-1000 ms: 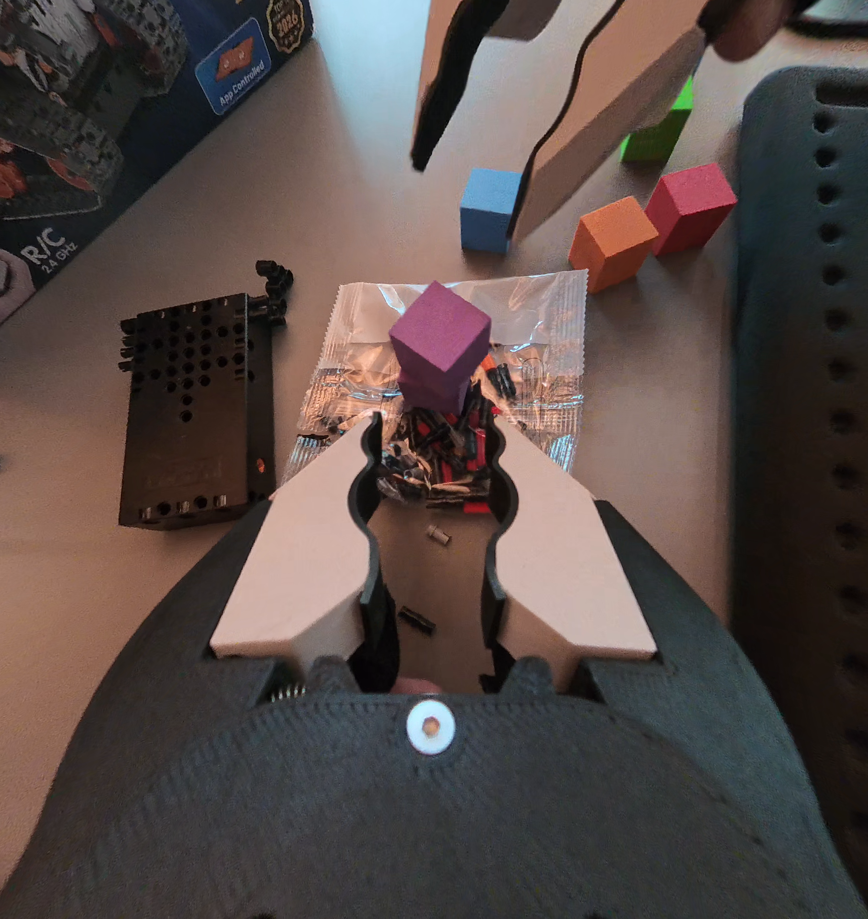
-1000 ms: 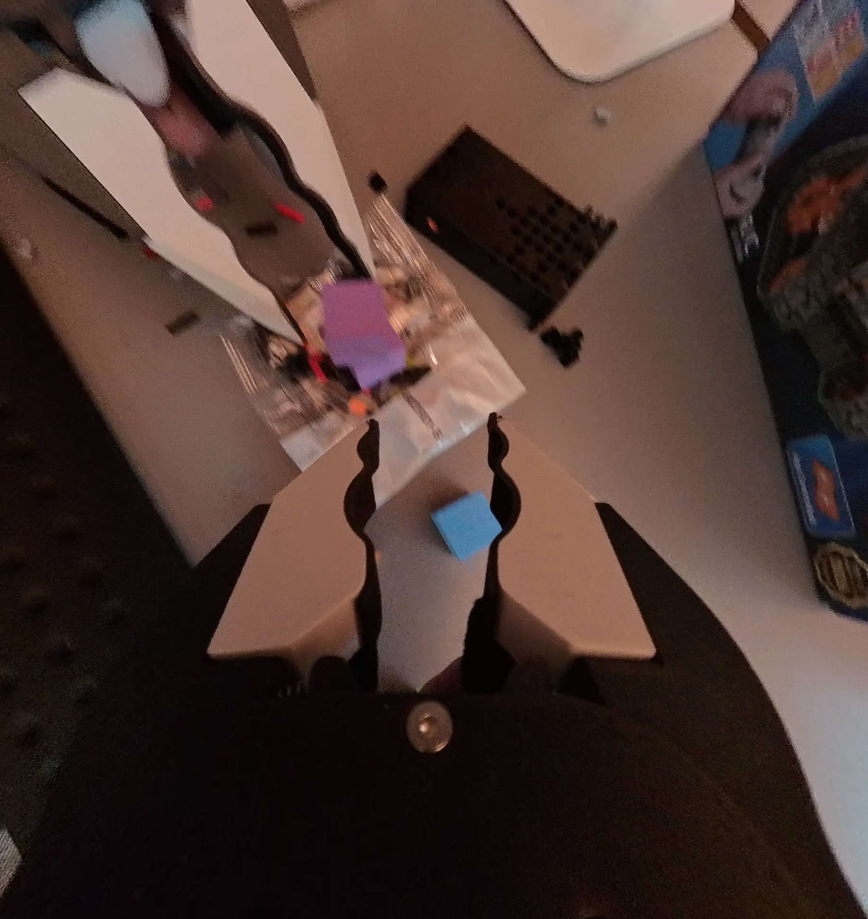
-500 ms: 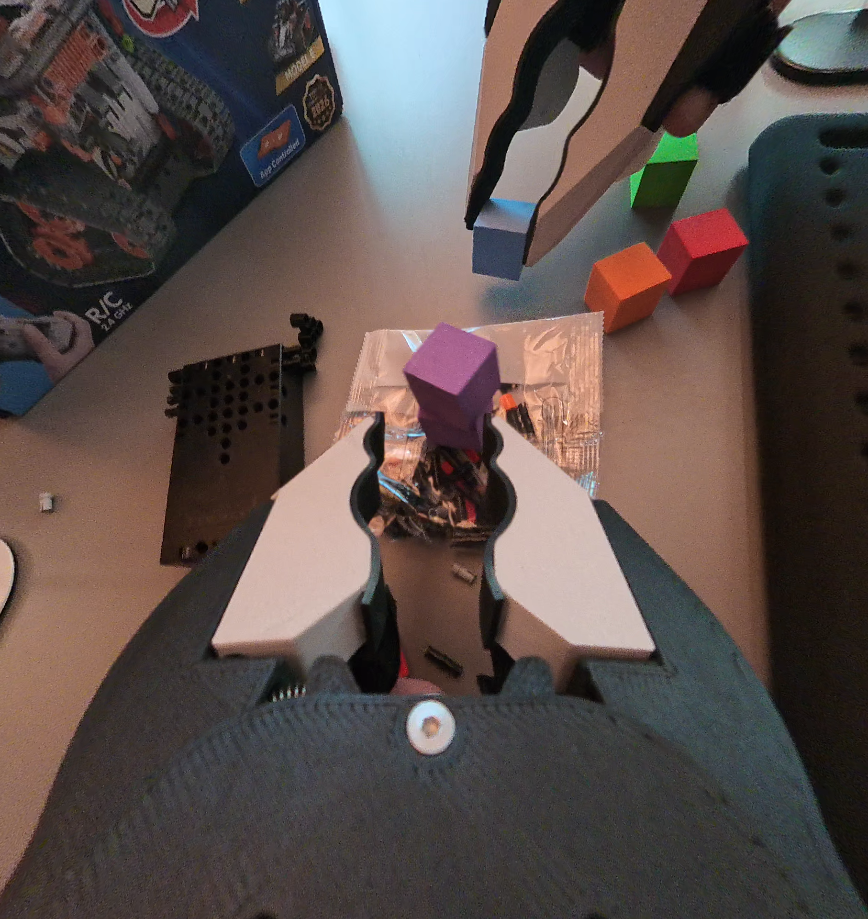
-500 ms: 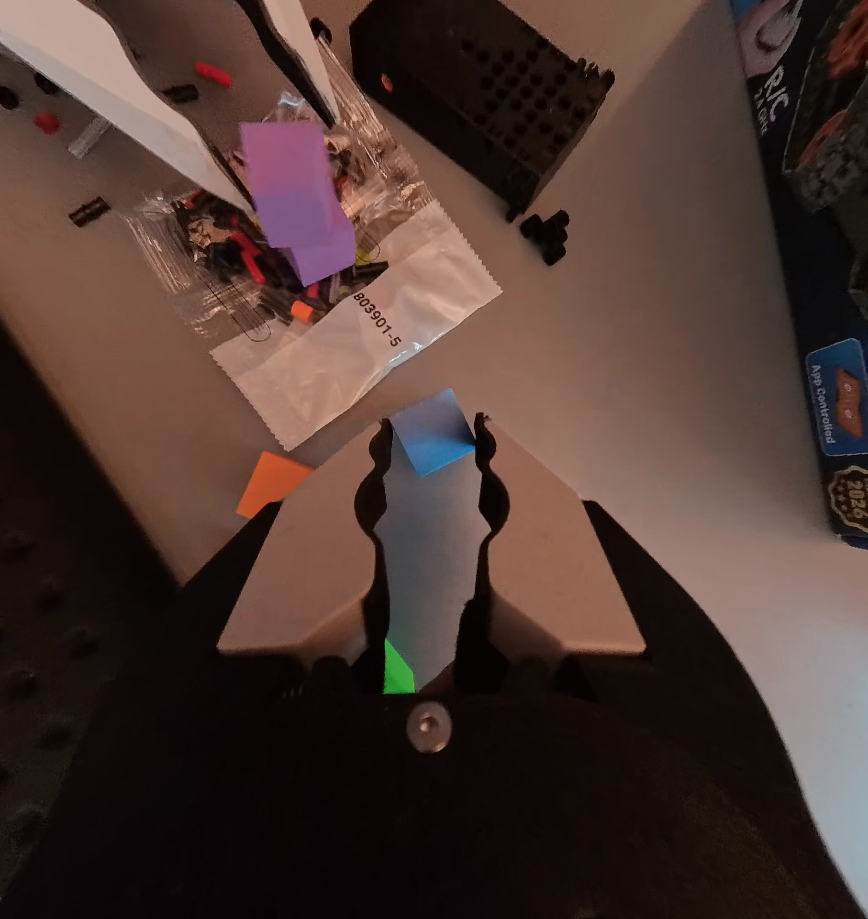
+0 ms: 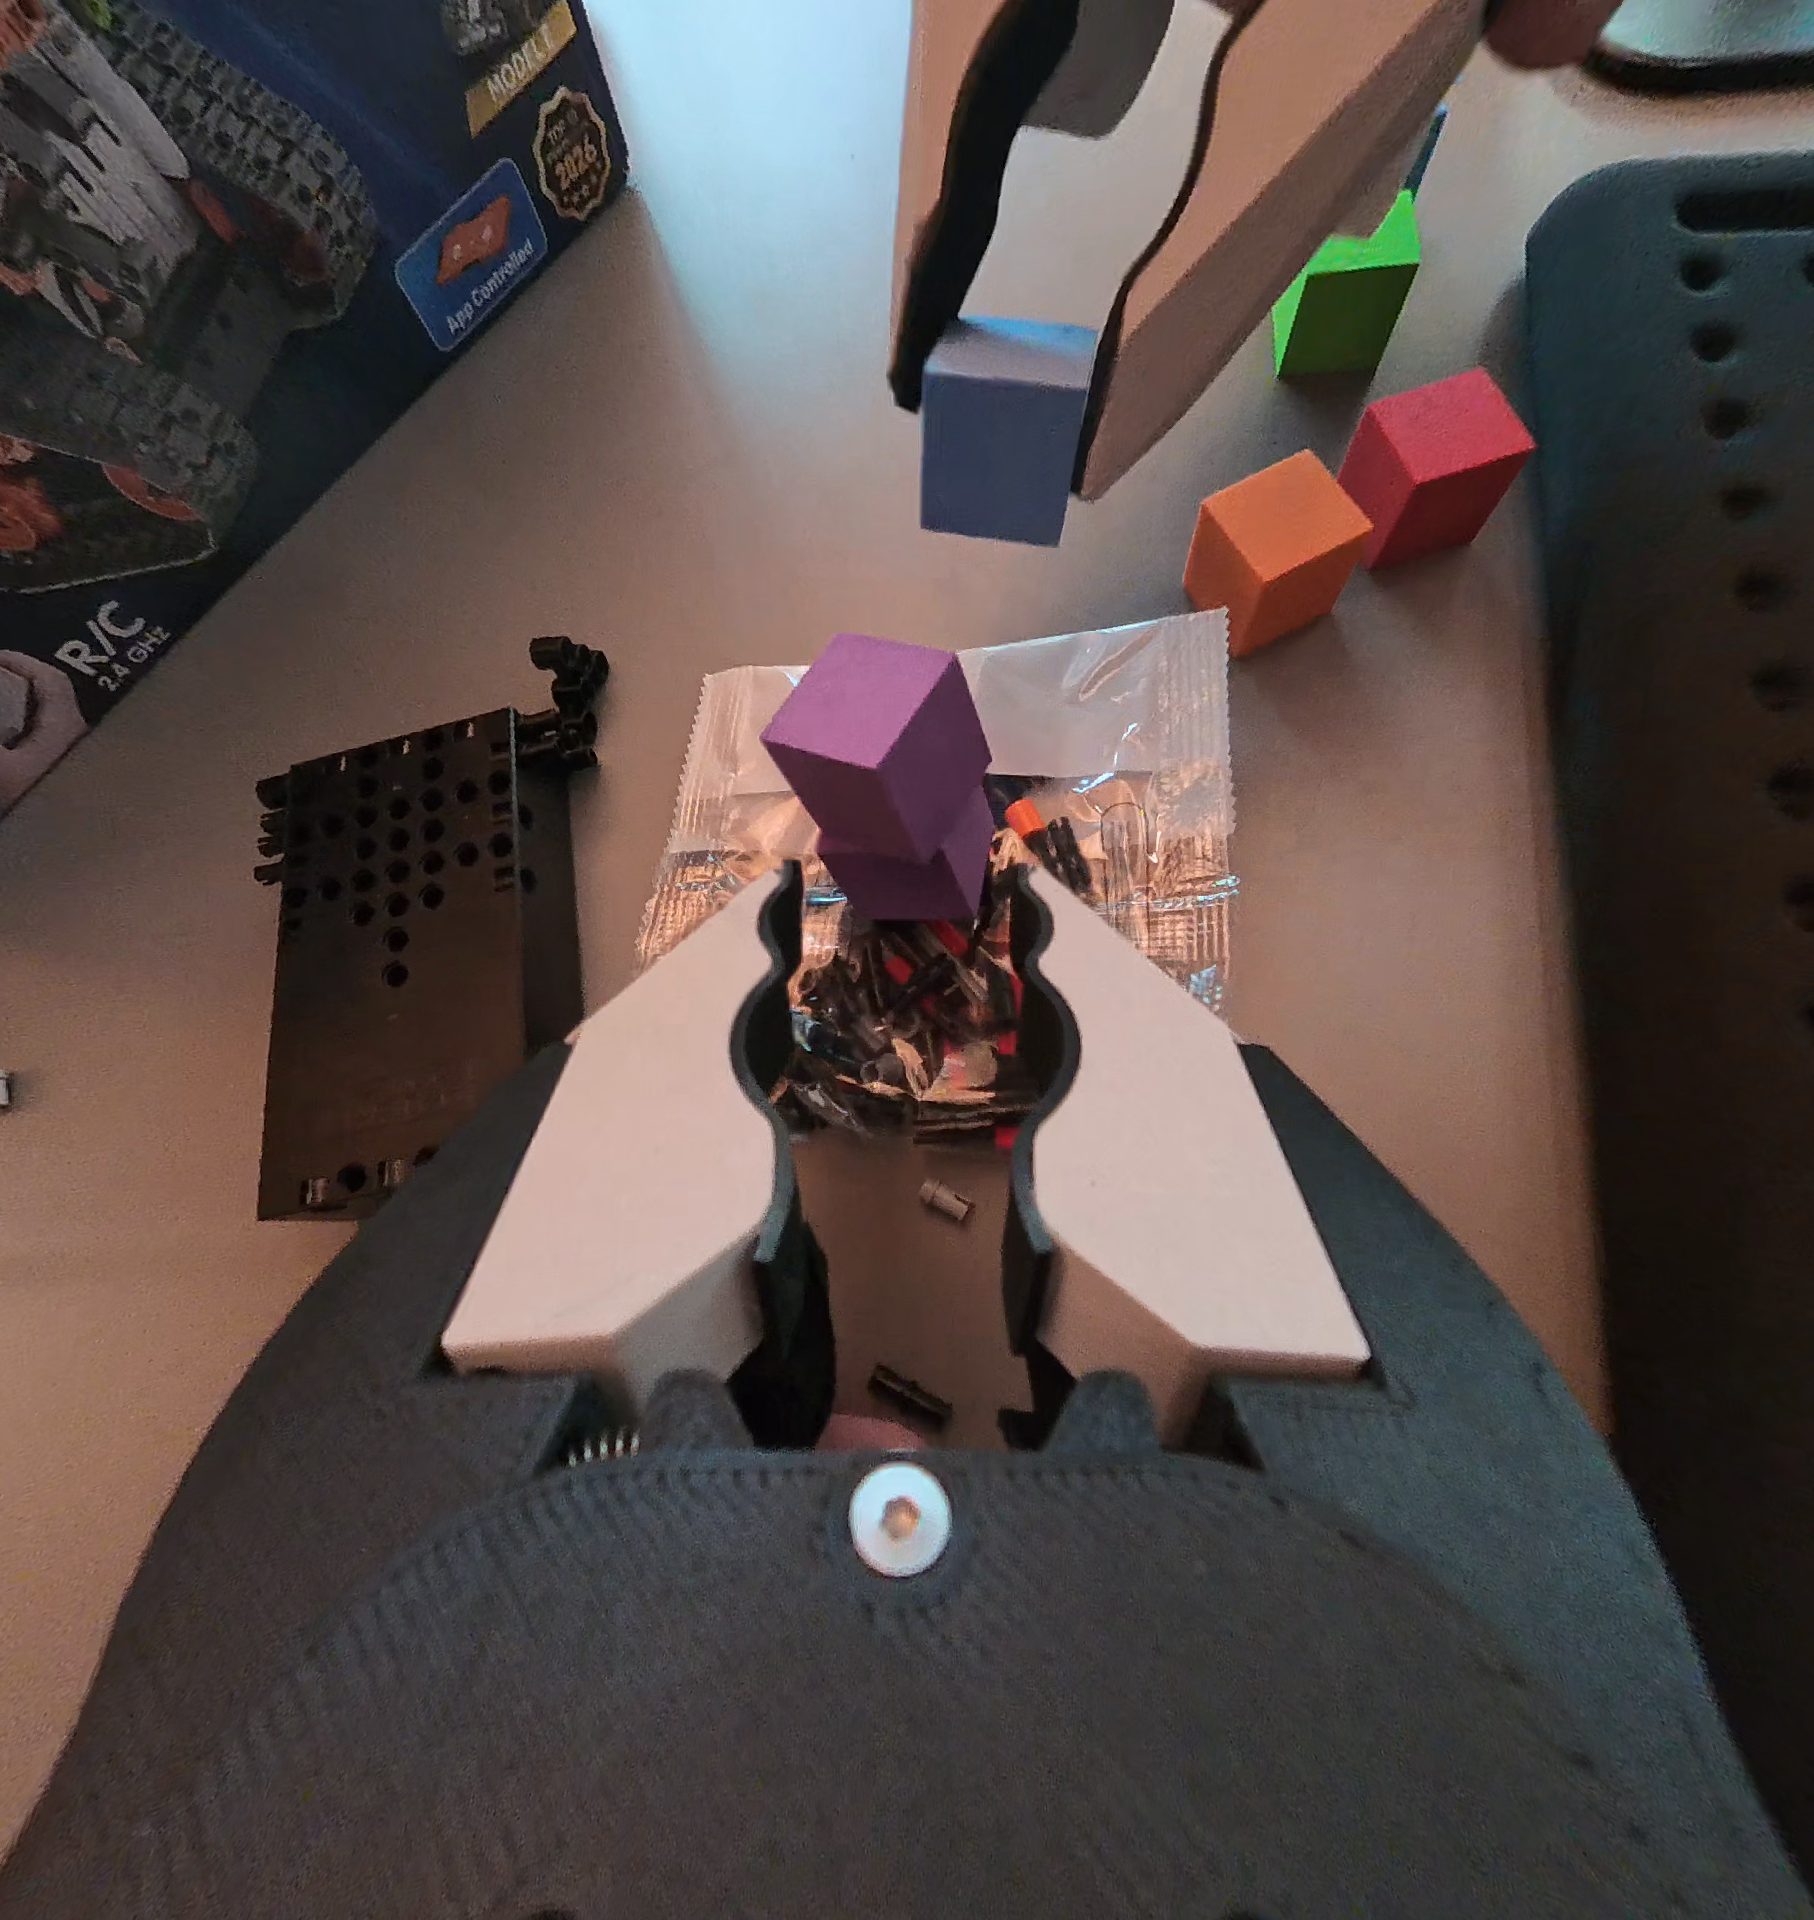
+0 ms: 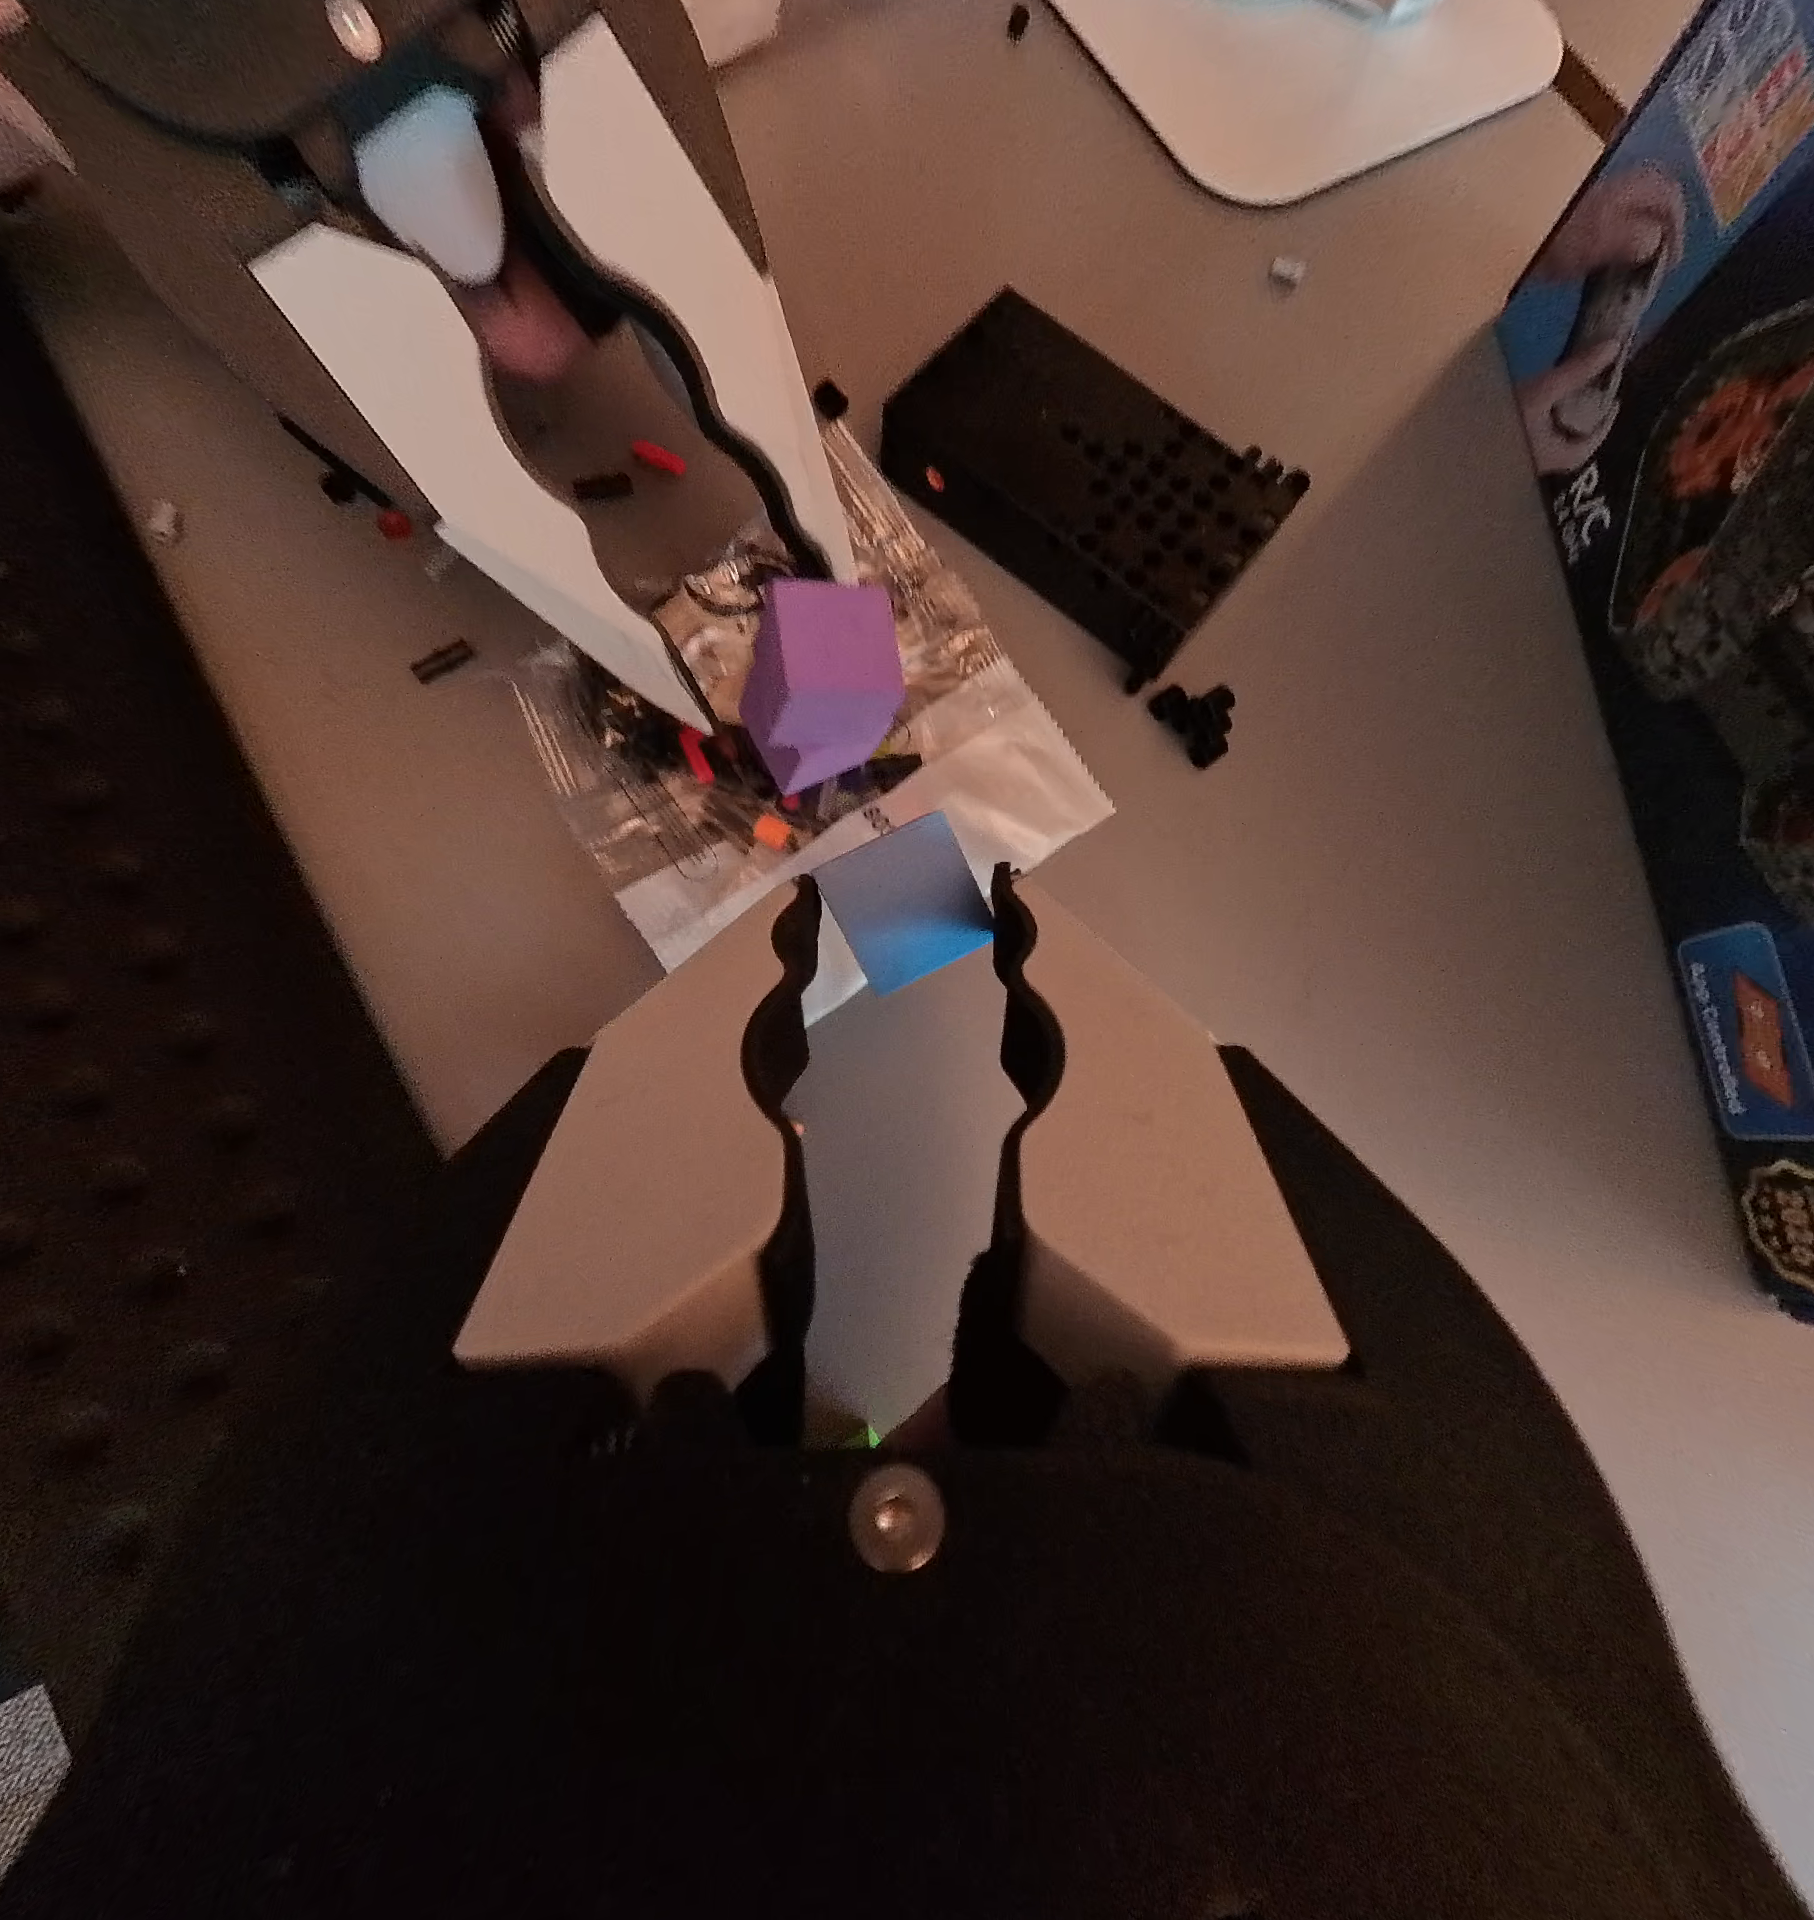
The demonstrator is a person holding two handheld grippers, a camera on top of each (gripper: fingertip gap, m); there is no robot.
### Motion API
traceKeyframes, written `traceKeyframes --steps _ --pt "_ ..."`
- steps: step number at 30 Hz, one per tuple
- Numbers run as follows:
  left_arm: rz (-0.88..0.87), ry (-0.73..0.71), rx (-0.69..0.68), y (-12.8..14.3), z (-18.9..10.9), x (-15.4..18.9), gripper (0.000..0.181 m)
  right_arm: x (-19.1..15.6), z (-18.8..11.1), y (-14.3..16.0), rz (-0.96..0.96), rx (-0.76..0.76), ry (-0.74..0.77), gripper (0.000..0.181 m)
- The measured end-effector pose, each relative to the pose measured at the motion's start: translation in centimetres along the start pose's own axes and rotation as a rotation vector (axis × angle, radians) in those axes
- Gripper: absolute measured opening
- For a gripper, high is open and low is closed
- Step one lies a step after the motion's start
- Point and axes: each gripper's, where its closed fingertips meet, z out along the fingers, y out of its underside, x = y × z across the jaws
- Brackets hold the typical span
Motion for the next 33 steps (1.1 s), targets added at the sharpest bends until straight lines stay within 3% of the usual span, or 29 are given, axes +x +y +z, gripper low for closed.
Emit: traceKeyframes --steps 9,18,33 --pt "-0.007 0.016 -0.013 0.5 -0.6 0.1 0.038 -1.3 0.1 -4.7 -0.036 0.079 -0.035 0.032" --pt "0.013 0.002 -0.02 0.5 -0.1 0.2 0.038 -1.2 2.9 -4.2 -0.018 -0.022 -0.08 0.032" --pt "0.014 -0.002 -0.047 1.1 0.2 0.3 0.031 -2.0 3.2 -4.6 -0.043 -0.057 -0.105 0.032"
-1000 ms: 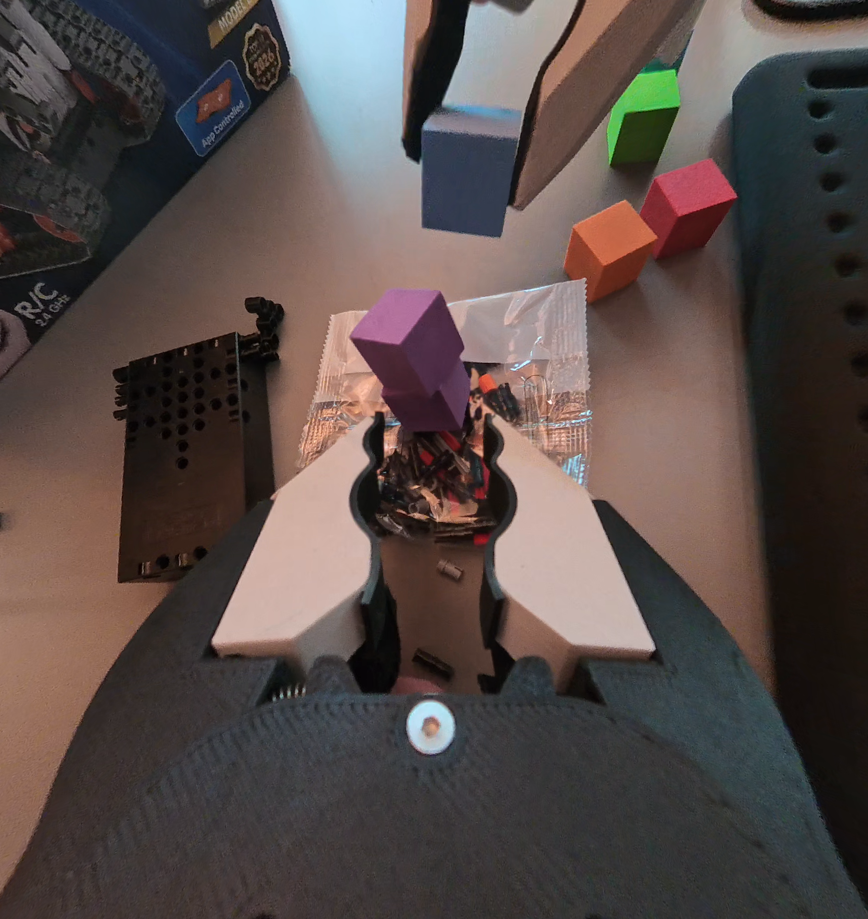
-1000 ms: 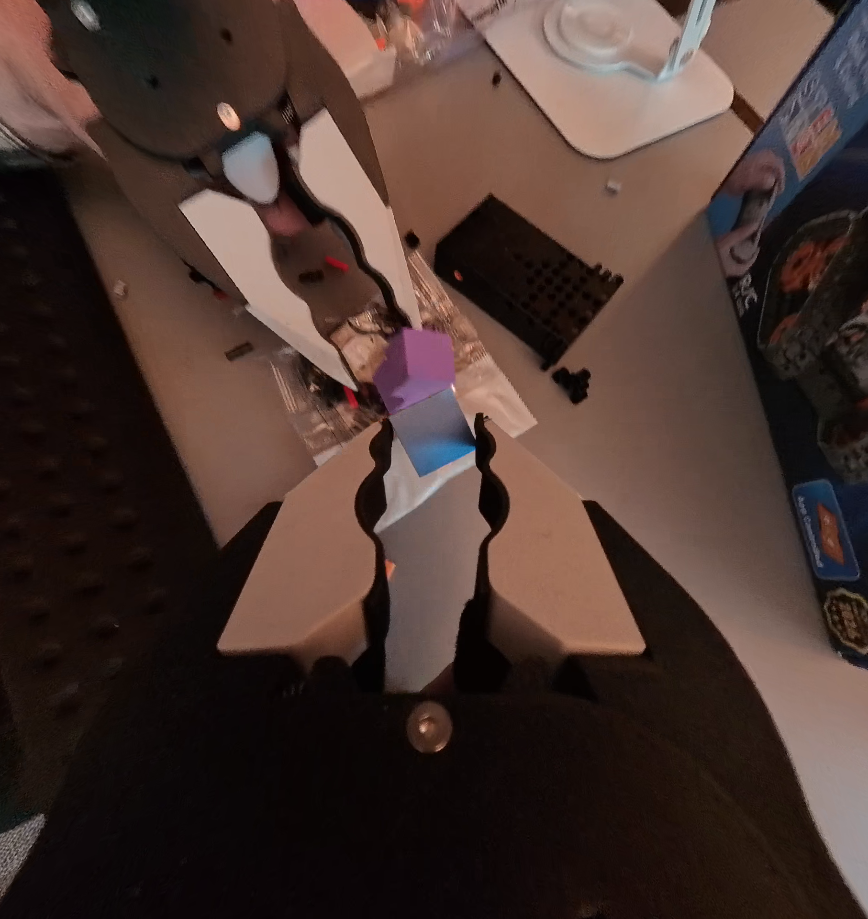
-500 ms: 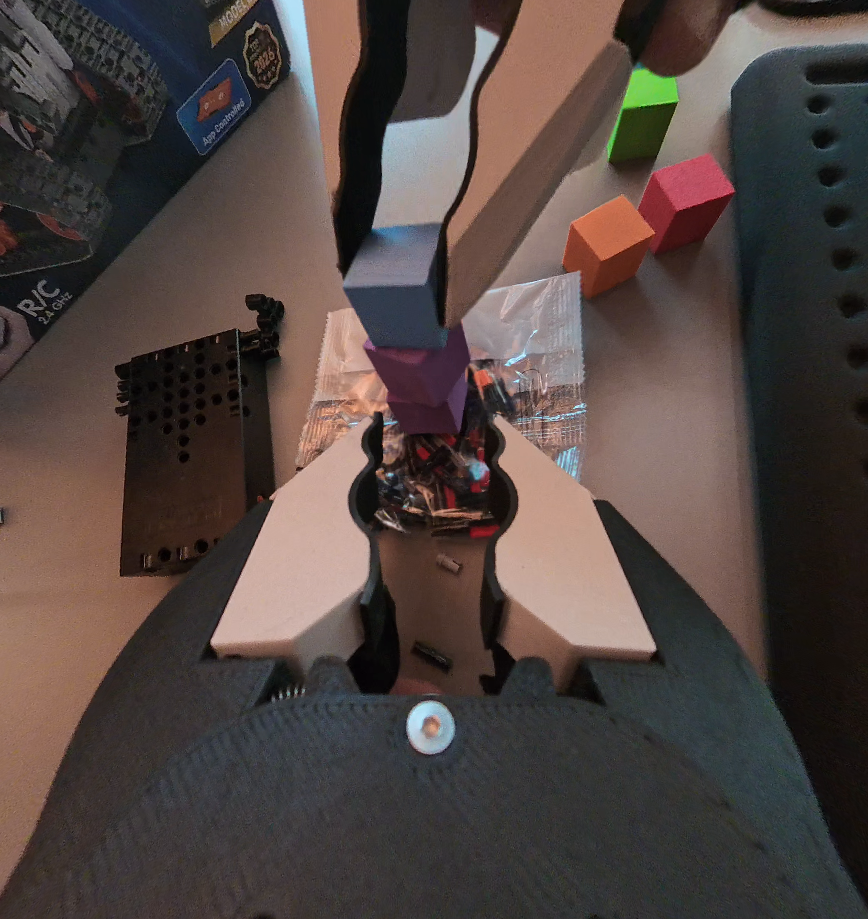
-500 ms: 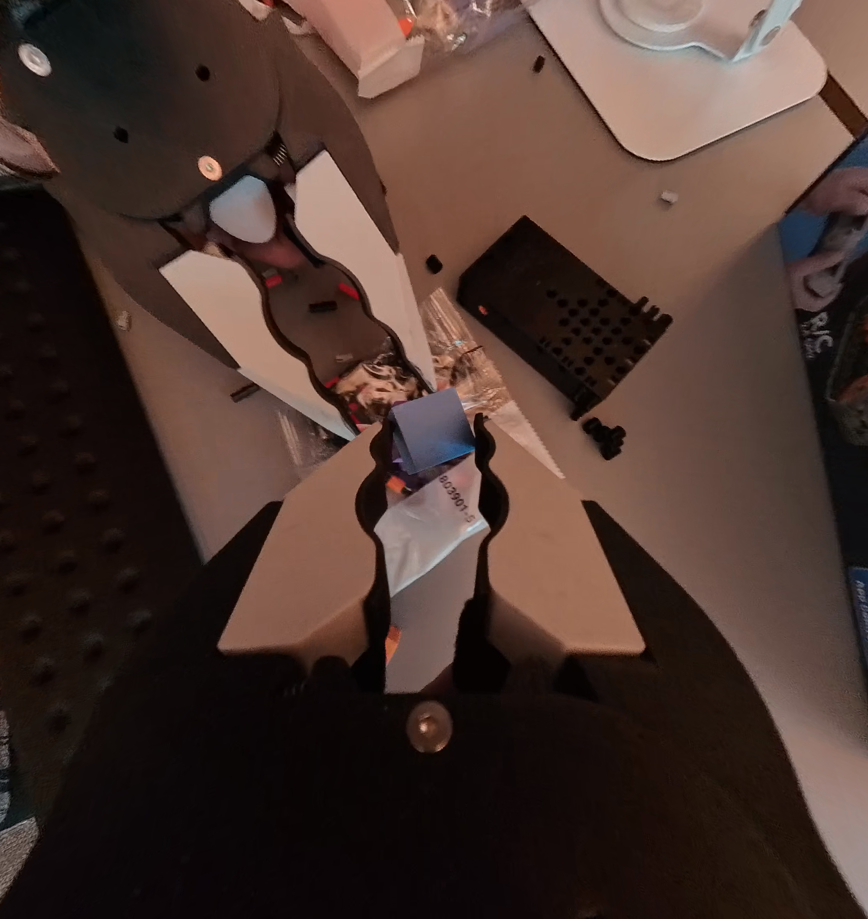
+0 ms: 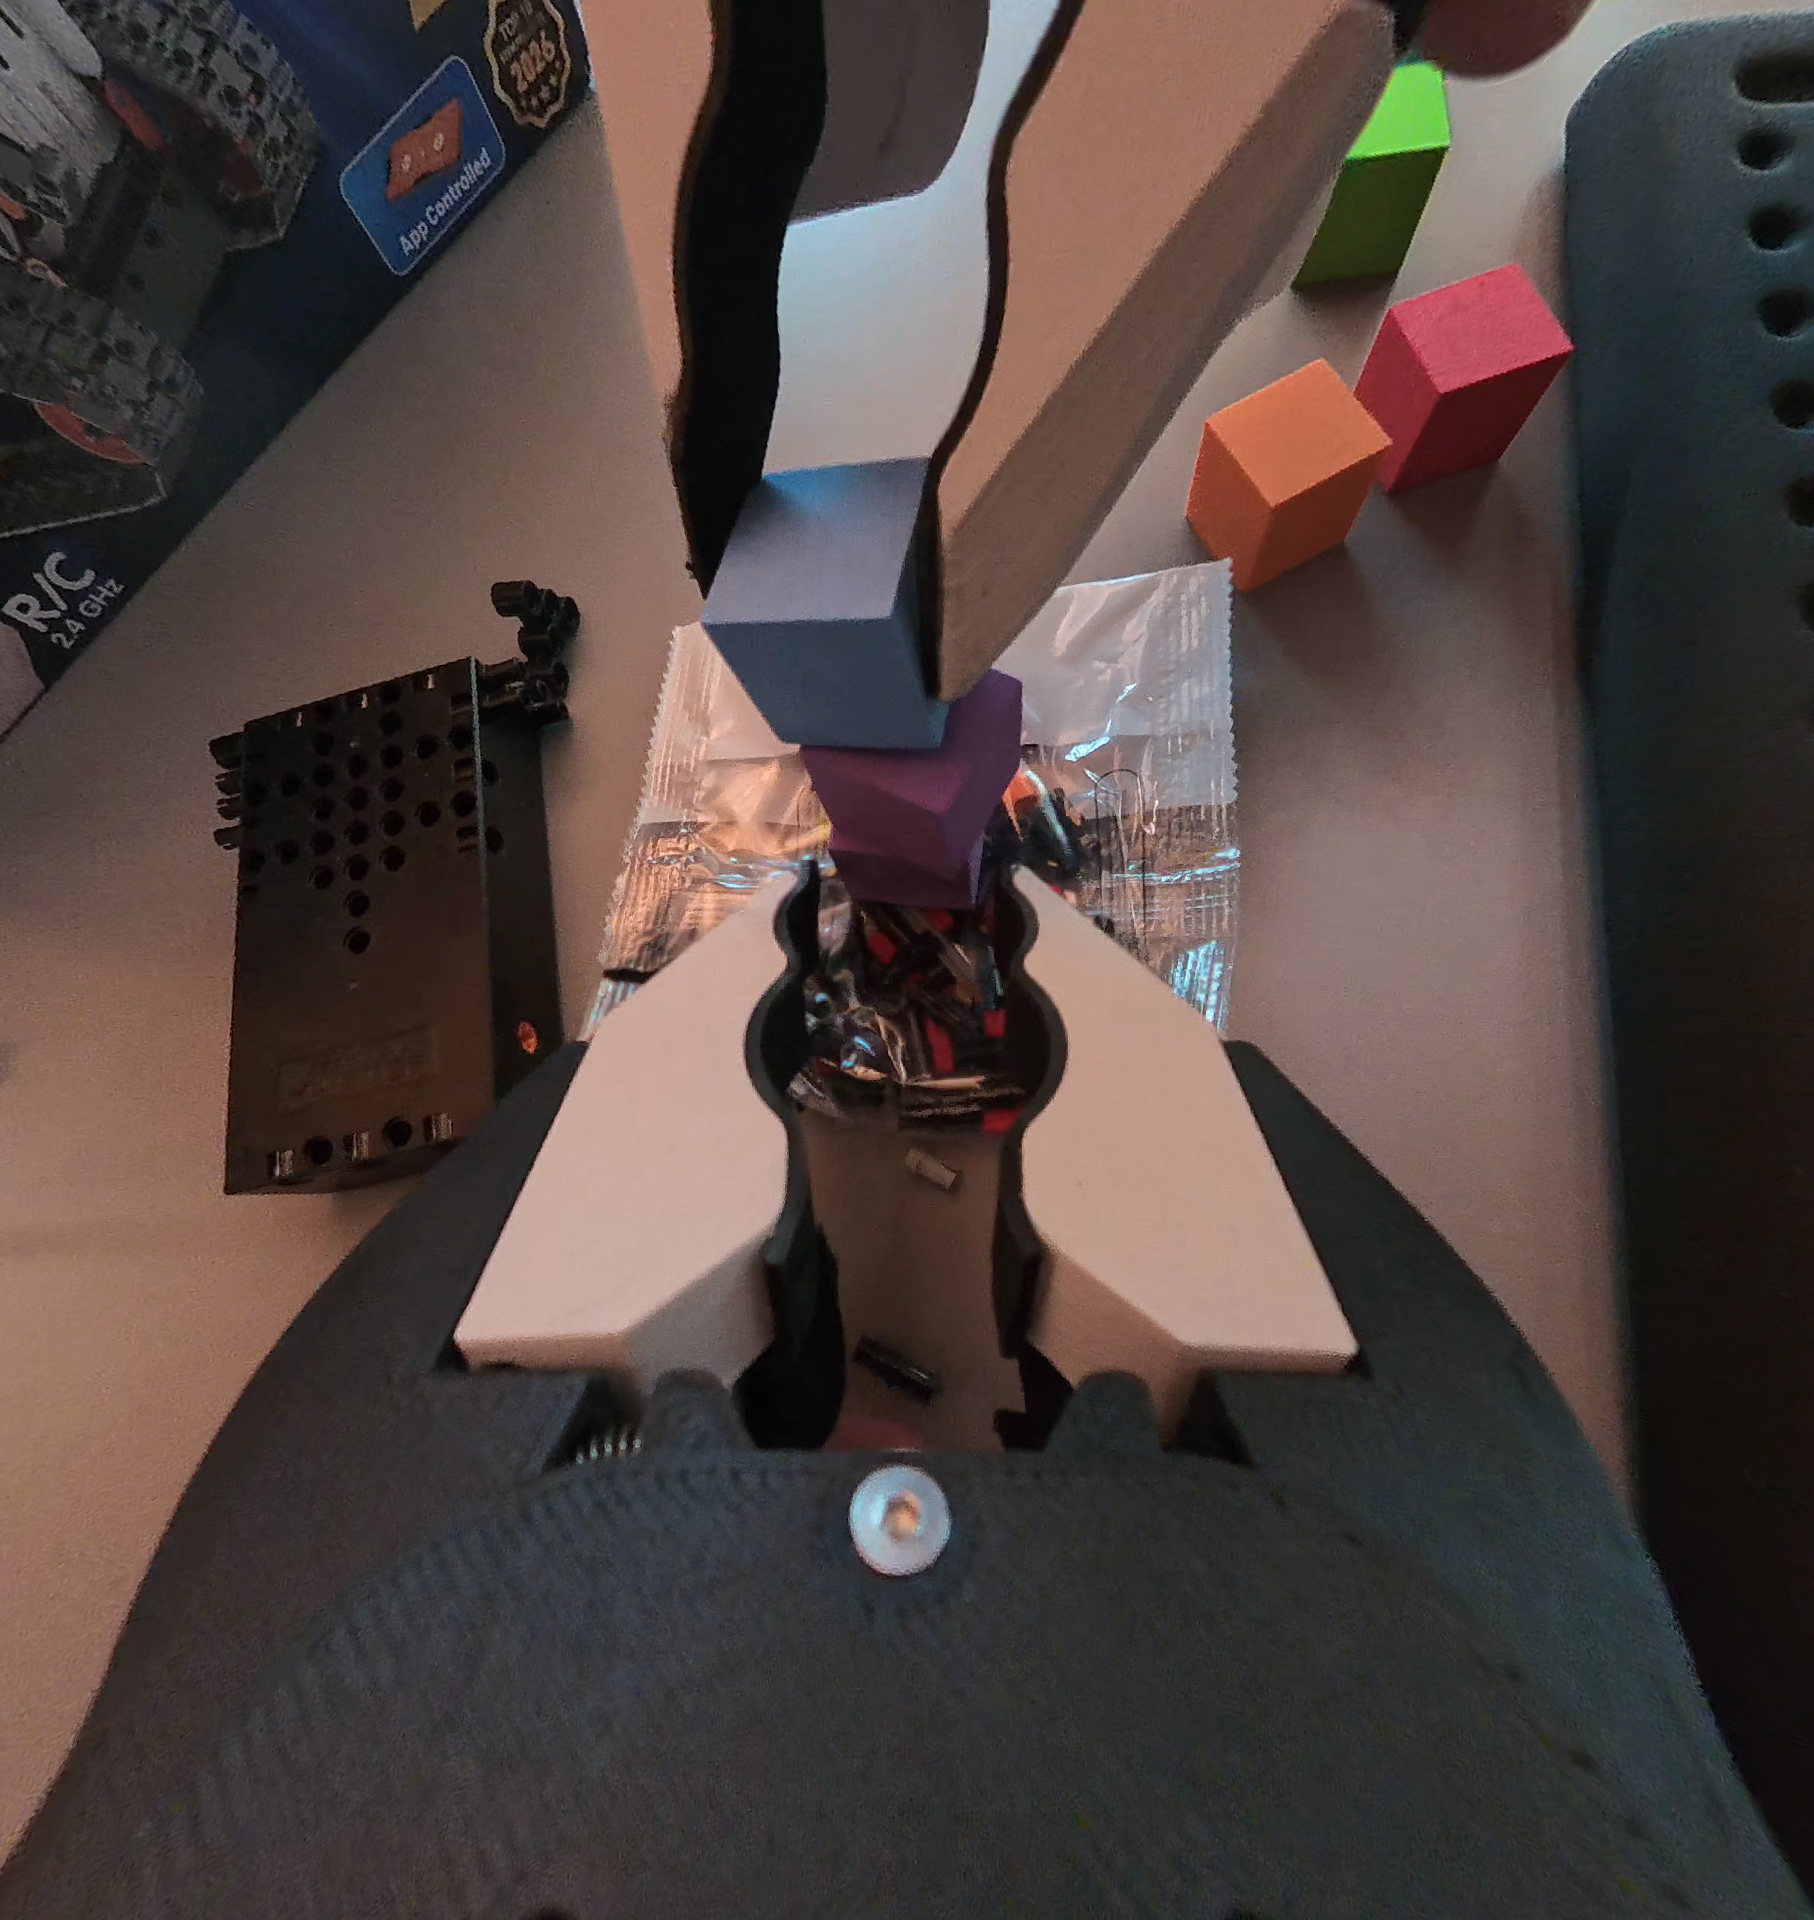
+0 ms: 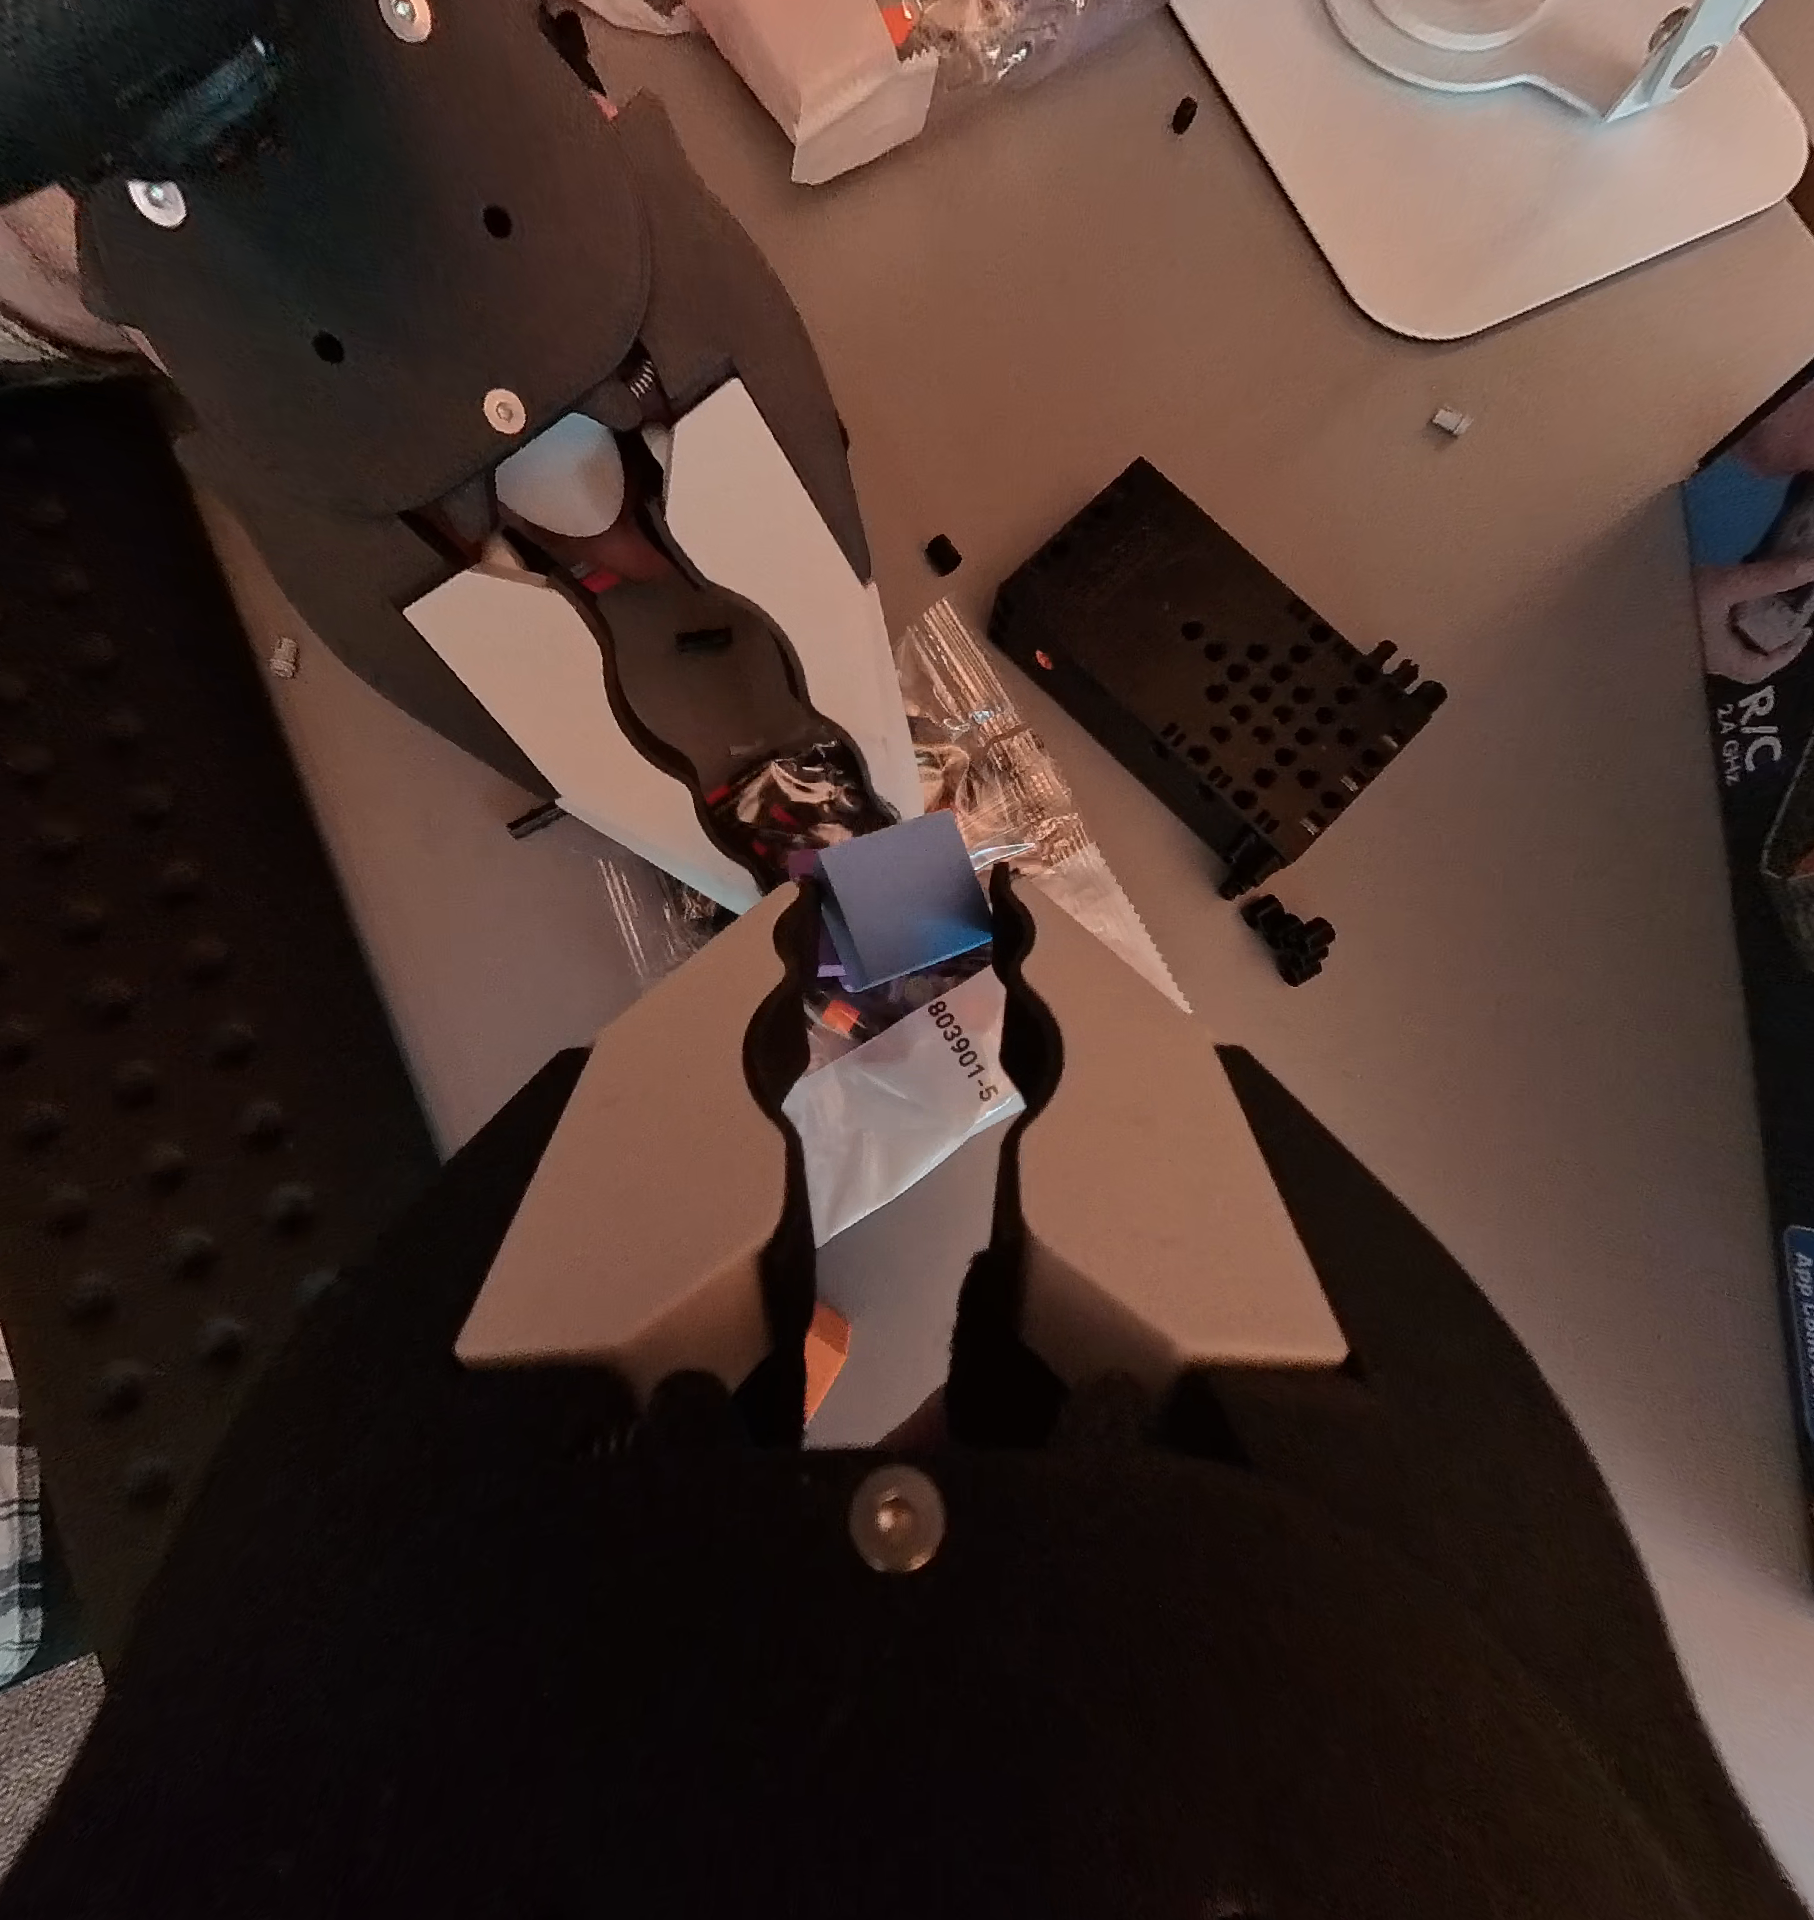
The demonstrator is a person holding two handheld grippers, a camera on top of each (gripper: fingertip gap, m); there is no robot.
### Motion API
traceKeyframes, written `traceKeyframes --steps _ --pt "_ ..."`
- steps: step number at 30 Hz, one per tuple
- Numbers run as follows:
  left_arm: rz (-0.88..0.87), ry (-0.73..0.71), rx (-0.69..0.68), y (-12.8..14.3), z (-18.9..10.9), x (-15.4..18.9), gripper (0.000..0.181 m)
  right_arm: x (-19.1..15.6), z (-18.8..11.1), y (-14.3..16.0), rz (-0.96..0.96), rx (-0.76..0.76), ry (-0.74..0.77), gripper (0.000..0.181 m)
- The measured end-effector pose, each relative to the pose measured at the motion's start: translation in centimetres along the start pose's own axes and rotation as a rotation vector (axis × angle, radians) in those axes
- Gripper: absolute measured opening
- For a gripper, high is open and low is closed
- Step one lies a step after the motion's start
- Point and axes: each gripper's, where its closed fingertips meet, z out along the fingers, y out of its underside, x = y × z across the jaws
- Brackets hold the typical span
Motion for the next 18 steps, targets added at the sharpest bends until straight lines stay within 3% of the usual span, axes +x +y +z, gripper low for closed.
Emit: traceKeyframes --steps 10,18 --pt "-0.008 -0.014 0.069 -1.4 -0.4 -0.2 0.044 -0.5 -0.2 -0.5 -0.037 0.001 0.01 0.032" --pt "0.004 -0.018 0.108 -2.1 -0.4 -0.1 0.031 -0.2 -1.2 -0.9 -0.018 0.049 0.022 0.031"
